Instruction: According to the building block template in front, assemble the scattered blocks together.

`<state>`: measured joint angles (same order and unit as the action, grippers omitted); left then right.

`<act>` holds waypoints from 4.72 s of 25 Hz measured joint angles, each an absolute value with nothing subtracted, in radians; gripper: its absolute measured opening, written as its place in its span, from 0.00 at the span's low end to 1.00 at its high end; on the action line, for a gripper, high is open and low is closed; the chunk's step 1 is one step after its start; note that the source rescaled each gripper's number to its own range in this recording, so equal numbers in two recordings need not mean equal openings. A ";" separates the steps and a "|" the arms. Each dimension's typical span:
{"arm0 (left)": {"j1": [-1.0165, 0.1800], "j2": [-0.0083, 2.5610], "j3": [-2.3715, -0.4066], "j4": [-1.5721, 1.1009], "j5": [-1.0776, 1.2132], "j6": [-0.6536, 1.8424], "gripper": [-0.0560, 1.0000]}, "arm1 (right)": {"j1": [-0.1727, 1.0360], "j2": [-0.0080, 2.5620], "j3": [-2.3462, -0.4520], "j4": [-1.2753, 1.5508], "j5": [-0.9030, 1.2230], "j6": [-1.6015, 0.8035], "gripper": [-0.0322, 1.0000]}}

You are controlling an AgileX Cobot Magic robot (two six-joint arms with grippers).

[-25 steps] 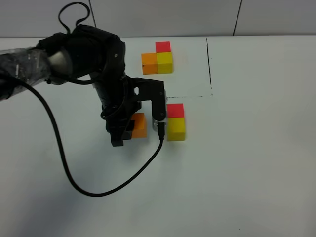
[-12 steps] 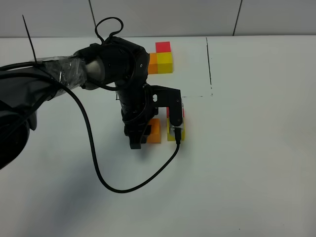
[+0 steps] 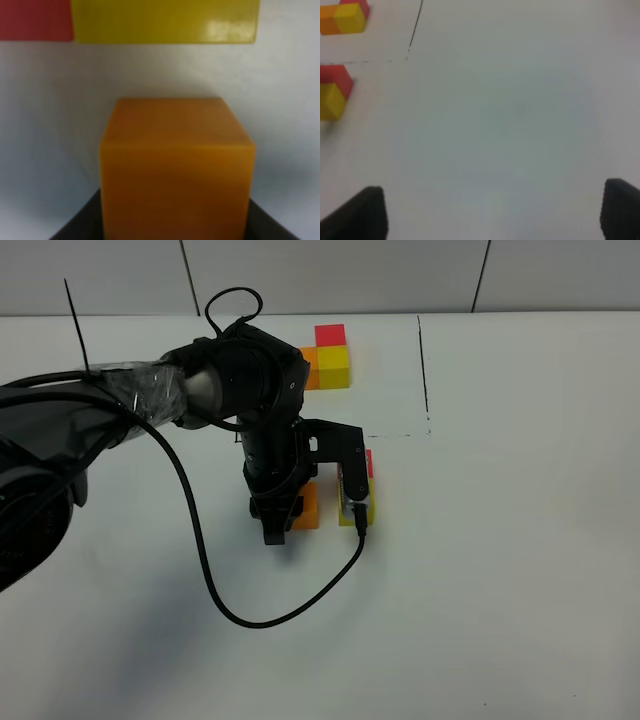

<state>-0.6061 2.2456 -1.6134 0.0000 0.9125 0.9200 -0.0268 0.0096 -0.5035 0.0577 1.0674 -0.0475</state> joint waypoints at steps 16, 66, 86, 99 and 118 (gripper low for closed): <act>-0.619 2.246 -1.615 -0.013 0.864 0.918 0.06 | -0.027 0.010 -0.504 0.059 1.067 -0.048 0.74; -0.621 2.247 -1.615 -0.054 0.845 0.918 0.06 | -0.027 0.010 -0.504 0.064 1.067 -0.048 0.74; -0.621 2.247 -1.615 -0.055 0.844 0.918 0.06 | -0.027 0.010 -0.504 0.064 1.067 -0.048 0.74; -0.621 2.247 -1.615 -0.055 0.844 0.918 0.06 | -0.027 0.010 -0.504 0.064 1.067 -0.048 0.74; -0.621 2.247 -1.615 0.022 0.870 0.918 0.75 | -0.027 0.010 -0.504 0.064 1.067 -0.048 0.74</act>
<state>-0.6209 2.2468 -1.6145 0.0217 0.8697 0.9181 -0.0268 0.0096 -0.5035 0.0639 1.0674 -0.0475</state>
